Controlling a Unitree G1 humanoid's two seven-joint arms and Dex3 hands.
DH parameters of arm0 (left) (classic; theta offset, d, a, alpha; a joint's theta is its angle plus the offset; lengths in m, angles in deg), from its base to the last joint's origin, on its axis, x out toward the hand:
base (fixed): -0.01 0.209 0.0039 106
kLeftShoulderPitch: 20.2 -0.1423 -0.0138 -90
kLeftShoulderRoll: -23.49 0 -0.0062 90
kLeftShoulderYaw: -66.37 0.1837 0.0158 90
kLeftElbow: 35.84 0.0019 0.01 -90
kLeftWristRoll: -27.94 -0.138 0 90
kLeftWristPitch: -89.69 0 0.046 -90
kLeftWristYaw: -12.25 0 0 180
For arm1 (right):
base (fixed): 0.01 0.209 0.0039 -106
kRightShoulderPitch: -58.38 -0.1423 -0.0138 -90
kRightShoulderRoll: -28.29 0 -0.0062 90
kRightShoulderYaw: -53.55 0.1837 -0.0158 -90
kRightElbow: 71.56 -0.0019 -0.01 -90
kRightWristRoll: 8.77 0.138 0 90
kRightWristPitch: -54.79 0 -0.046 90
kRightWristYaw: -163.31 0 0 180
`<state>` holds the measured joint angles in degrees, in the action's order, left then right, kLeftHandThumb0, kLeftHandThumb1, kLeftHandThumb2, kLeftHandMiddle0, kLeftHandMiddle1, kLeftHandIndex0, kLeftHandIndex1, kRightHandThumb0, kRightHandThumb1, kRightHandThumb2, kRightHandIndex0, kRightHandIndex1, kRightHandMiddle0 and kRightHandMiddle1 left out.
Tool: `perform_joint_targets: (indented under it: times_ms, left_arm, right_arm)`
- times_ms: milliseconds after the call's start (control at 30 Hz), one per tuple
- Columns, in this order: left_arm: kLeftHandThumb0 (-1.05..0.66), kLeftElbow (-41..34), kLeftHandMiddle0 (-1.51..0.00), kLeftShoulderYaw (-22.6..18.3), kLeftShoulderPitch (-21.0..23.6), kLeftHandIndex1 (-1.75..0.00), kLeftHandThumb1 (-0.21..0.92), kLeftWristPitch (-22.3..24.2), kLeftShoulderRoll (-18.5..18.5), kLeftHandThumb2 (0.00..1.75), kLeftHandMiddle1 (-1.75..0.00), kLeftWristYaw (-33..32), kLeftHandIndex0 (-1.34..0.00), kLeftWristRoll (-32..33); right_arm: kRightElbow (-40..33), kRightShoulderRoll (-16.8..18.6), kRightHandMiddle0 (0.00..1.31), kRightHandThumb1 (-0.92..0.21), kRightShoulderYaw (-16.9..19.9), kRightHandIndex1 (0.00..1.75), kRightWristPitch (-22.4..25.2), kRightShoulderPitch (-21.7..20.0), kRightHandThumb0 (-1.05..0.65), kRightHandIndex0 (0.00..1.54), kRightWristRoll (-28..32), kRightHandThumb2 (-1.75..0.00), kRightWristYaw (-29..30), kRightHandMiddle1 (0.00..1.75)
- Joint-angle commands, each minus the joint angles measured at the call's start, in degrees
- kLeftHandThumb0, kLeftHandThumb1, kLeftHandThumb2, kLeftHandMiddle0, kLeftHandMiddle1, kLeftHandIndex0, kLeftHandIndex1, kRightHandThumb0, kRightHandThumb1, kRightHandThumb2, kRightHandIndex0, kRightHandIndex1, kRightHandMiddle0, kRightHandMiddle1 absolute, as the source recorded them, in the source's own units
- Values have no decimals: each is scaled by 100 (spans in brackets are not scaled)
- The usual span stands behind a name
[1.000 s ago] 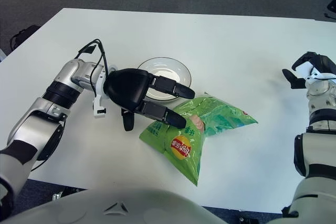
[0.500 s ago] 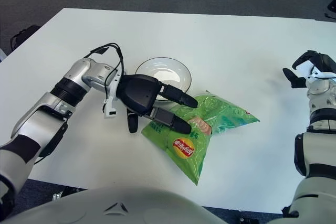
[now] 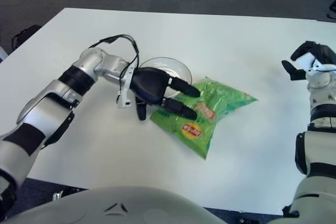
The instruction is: Put the snack into the plate.
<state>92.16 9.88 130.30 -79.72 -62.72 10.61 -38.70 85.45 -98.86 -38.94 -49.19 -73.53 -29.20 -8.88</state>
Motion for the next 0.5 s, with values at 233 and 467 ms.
perform_joint_targets:
  times_ms: [233,467]
  left_arm:
    - [-50,1300,-12,285,1065,-35,92,705,415,83,-3,62,0,585]
    - [-46,1750,-14,350,1256,-36,92,936,575,85,-4,115,0,1015]
  right_arm:
    - [-730,29,62,-31,64,175,-130,233,-49,127,60,-133,10,175]
    - [-968,-3,62,-31,47,175,-120,381,-49,125,32,-132,-128,175]
